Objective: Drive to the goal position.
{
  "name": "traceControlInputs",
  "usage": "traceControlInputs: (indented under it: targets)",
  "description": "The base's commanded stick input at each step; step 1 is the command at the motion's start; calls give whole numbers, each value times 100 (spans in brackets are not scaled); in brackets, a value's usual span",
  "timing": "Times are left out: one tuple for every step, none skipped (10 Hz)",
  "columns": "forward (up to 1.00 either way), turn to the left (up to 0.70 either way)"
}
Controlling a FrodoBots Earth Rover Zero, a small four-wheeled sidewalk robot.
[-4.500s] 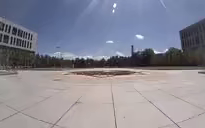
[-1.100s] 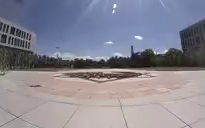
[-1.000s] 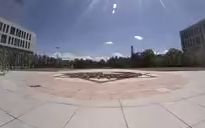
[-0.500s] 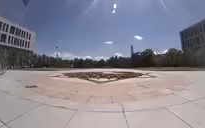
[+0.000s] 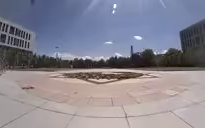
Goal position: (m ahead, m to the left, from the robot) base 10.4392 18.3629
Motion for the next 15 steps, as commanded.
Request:
traceControlInputs:
  targets:
    - [29, 0]
    - [29, 0]
    - [28, 0]
    - [28, 0]
    - [27, 0]
    - [28, 0]
    - [27, 0]
    - [27, 0]
    - [27, 0]
    - [27, 0]
    - [27, 0]
    - [27, 0]
    - [27, 0]
    - [27, 0]
    - [27, 0]
